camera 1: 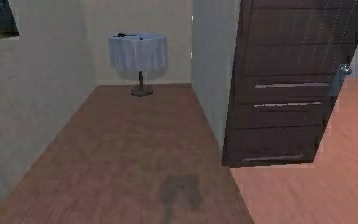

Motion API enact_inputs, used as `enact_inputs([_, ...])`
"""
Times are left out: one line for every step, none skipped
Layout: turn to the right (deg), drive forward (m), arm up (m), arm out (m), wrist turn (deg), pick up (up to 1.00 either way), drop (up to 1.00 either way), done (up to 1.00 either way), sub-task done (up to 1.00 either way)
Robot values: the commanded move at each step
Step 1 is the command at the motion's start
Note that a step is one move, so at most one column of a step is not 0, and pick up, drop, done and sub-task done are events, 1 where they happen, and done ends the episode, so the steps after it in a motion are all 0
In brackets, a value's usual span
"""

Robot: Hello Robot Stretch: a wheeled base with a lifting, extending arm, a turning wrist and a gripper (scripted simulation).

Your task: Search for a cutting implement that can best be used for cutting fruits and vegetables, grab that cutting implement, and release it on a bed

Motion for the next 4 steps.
enact_inputs([39.0,0.0,0.0,0.0,0.0,0.0,0.0,0.0,0.0])
enact_inputs([0.0,0.7,0.0,0.0,0.0,0.0,0.0,0.0,0.0])
enact_inputs([27.0,0.0,0.0,0.0,0.0,0.0,0.0,0.0,0.0])
enact_inputs([0.0,1.0,0.0,0.0,0.0,0.0,0.0,0.0,0.0])
